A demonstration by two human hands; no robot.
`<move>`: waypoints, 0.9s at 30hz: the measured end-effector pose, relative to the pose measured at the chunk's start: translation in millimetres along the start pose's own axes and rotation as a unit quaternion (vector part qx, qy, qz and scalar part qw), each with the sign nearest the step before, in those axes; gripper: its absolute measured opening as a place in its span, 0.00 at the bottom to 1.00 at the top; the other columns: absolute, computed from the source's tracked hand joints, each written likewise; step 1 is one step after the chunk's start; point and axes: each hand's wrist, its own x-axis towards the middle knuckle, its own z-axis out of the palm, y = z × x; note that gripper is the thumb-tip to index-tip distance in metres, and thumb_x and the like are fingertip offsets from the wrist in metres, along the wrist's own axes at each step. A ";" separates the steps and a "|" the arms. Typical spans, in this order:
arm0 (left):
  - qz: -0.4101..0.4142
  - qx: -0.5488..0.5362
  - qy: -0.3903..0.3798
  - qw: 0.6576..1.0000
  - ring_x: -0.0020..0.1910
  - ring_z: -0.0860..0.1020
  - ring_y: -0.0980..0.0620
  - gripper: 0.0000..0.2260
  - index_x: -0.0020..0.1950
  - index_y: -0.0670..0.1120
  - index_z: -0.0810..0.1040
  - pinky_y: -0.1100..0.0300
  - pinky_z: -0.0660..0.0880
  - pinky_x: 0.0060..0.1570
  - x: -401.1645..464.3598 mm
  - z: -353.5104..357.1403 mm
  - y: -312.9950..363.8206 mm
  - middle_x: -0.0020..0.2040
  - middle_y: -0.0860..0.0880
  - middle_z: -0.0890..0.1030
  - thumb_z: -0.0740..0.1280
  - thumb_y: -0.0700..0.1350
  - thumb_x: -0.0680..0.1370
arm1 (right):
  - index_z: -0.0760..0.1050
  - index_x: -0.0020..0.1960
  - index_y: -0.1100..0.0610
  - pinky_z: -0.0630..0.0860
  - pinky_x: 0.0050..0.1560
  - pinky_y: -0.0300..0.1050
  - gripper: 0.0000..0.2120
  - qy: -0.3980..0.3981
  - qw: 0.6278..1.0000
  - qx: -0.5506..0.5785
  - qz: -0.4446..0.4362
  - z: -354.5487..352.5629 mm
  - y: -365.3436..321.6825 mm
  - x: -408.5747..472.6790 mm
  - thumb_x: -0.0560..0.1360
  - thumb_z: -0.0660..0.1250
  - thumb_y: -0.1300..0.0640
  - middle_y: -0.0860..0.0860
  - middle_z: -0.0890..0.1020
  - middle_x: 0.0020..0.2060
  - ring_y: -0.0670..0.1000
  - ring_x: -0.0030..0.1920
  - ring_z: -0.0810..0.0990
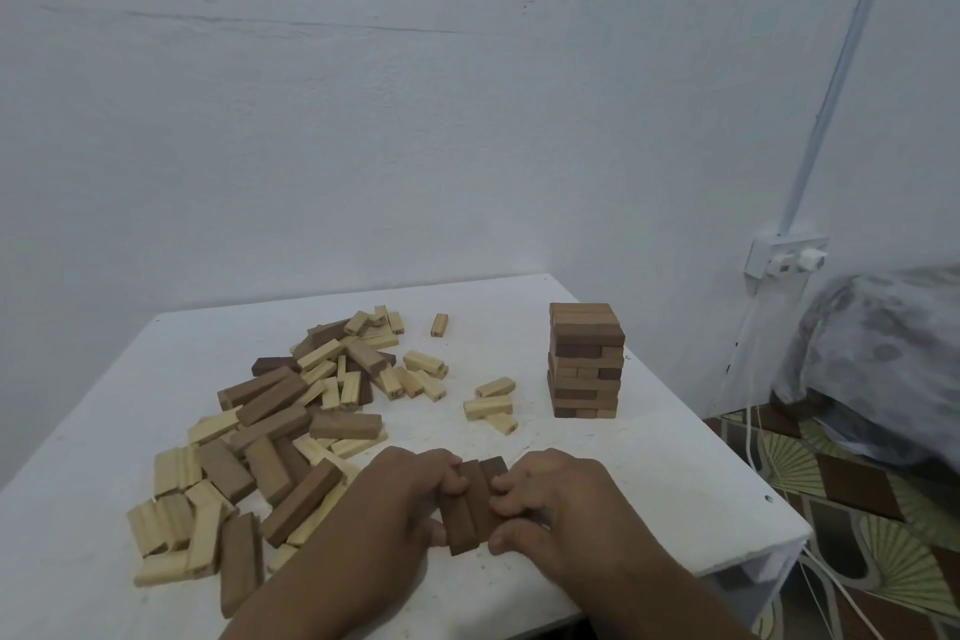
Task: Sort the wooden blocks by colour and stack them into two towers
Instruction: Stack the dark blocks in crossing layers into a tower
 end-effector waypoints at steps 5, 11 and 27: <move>0.011 0.009 -0.014 1.000 0.54 0.75 0.65 0.17 0.46 0.51 0.79 0.77 0.73 0.46 4.0 -3.6 -1.3 0.54 0.41 0.78 0.67 0.29 0.69 | 0.84 0.53 0.47 0.72 0.59 0.30 0.15 -0.064 0.996 0.037 0.040 -9.4 3.0 1.2 0.67 0.79 0.52 0.32 0.72 0.61 0.39 0.58 0.75; -0.006 0.079 -0.111 0.991 0.60 0.66 0.70 0.19 0.57 0.55 0.79 0.76 0.67 0.54 5.2 -19.2 7.9 0.58 0.64 0.74 0.76 0.51 0.67 | 0.77 0.48 0.42 0.72 0.50 0.35 0.15 -0.143 0.987 0.045 0.061 -22.2 -5.6 11.3 0.68 0.78 0.55 0.32 0.70 0.67 0.39 0.47 0.76; -0.007 0.036 -0.011 0.999 0.54 0.75 0.65 0.17 0.49 0.58 0.79 0.74 0.70 0.50 53.3 -24.5 45.9 0.51 0.66 0.79 0.78 0.47 0.64 | 0.75 0.51 0.41 0.71 0.47 0.29 0.20 0.015 0.996 0.089 -0.009 -65.0 -15.0 16.5 0.68 0.78 0.59 0.34 0.75 0.54 0.35 0.45 0.73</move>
